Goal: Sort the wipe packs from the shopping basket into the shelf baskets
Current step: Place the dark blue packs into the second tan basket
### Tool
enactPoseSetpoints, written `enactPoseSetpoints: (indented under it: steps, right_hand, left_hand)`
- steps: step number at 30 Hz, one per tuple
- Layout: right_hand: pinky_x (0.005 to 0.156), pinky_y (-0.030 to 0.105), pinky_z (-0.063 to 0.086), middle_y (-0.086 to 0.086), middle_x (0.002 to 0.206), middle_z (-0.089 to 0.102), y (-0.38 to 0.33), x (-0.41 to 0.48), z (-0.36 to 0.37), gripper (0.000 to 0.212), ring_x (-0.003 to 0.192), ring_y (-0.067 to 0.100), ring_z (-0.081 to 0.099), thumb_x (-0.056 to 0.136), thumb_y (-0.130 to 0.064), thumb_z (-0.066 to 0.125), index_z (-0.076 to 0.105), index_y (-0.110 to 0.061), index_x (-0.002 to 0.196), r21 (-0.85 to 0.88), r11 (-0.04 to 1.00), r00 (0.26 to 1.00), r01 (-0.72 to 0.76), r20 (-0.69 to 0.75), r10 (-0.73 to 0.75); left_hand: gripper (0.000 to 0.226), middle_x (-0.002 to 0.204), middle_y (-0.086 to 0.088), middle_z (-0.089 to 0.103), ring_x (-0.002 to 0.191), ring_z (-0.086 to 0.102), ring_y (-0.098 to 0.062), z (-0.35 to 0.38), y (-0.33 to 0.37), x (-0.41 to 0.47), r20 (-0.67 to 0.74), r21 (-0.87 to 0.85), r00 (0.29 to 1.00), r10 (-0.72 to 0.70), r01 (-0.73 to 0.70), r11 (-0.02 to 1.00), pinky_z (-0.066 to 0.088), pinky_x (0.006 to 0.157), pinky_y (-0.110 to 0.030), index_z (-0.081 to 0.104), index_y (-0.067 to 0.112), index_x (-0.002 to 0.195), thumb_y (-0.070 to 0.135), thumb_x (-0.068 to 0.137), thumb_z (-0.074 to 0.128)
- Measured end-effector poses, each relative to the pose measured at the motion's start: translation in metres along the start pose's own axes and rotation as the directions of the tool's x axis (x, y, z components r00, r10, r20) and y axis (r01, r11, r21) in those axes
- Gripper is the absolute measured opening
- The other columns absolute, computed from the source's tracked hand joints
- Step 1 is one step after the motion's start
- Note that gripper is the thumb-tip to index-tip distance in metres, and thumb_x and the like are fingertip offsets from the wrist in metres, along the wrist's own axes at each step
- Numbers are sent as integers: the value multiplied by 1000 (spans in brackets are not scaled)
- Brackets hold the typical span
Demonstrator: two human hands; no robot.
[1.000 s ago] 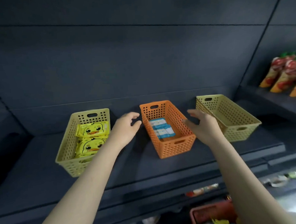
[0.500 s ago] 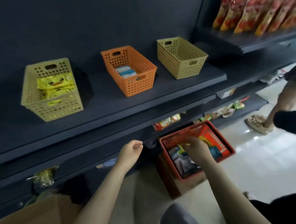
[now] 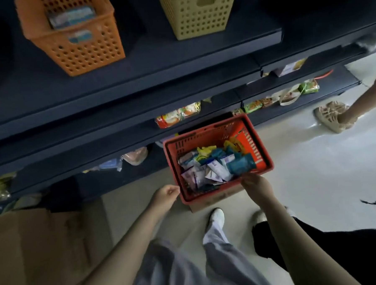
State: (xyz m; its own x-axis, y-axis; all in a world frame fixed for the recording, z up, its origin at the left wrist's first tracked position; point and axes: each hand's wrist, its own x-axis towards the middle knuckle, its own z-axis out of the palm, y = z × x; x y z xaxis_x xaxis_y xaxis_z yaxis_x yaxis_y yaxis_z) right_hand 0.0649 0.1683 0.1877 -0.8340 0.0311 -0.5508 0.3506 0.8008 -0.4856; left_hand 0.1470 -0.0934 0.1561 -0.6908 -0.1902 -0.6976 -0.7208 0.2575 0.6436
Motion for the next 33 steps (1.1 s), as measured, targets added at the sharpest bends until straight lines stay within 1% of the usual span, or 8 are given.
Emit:
enactPoseSetpoints:
  steps: [5, 11, 16, 18, 21, 27, 30, 33]
  right_hand:
    - [80, 28, 41, 18, 114, 68, 33, 89, 2, 22, 109, 36, 61, 92, -9, 58, 70, 0, 109, -54, 999, 996, -7, 88, 11]
    - [90, 31, 42, 16, 128, 62, 51, 207, 53, 40, 118, 33, 56, 95, -29, 57, 58, -12, 131, -168, 985, 980, 39, 200, -5]
    - [81, 28, 39, 14, 130, 60, 73, 276, 91, 48, 117, 32, 56, 93, -31, 60, 51, -13, 136, -185, 979, 979, 84, 197, -47]
    - [88, 33, 41, 14, 134, 57, 84, 292, 103, 49, 119, 32, 55, 93, -31, 59, 50, -12, 137, -239, 962, 973, 129, 217, -76]
    - [103, 41, 37, 12, 136, 56, 97, 304, 113, 47, 123, 31, 52, 94, -34, 57, 52, -15, 136, -338, 923, 968, 185, 222, -113]
    - [96, 47, 45, 5, 130, 57, 108, 319, 117, 50, 119, 32, 50, 79, -44, 71, 61, -23, 124, -362, 917, 971, 167, 221, -90]
    - [85, 48, 51, 3, 113, 65, 107, 321, 113, 43, 104, 28, 58, 72, -42, 78, 66, -23, 109, -346, 914, 970, 214, 188, -156]
    - [88, 47, 46, -1, 101, 67, 103, 316, 108, 29, 106, 32, 56, 71, -41, 78, 71, -24, 94, -366, 886, 958, 284, 155, -243]
  left_hand:
    - [10, 113, -5, 67, 104, 63, -23, 59, 6, 61, -10, -140, 988, -152, 149, 979, 50, 90, -35, 62, 24, 104, 24, 96, 56]
    - [10, 113, 2, 62, 107, 58, -17, 111, -4, 159, -48, -264, 968, -245, 225, 938, 46, 98, -35, 60, 26, 103, 31, 96, 56]
    - [18, 100, 3, 65, 93, 59, -12, 153, -8, 227, -9, -273, 971, -241, 229, 934, 47, 83, -27, 64, 20, 101, 36, 92, 62]
    - [17, 89, 5, 66, 87, 62, -13, 165, -11, 243, 8, -193, 977, -212, 209, 959, 49, 79, -28, 64, 25, 90, 42, 89, 64]
    - [38, 97, -2, 68, 84, 61, -15, 177, -17, 259, -37, -62, 970, -240, 237, 969, 42, 62, -24, 65, 15, 104, 49, 86, 64]
    - [39, 111, 4, 61, 103, 59, -17, 187, -18, 277, -165, -38, 966, -200, 197, 980, 50, 87, -34, 61, 23, 118, 43, 85, 66]
    - [27, 108, -1, 63, 101, 59, -19, 188, -15, 279, -255, 49, 963, -86, 102, 994, 50, 85, -37, 67, 23, 106, 37, 83, 68]
    - [17, 97, 5, 68, 91, 64, -18, 181, -12, 275, -239, -72, 963, -123, 109, 991, 53, 83, -41, 61, 28, 98, 35, 84, 67]
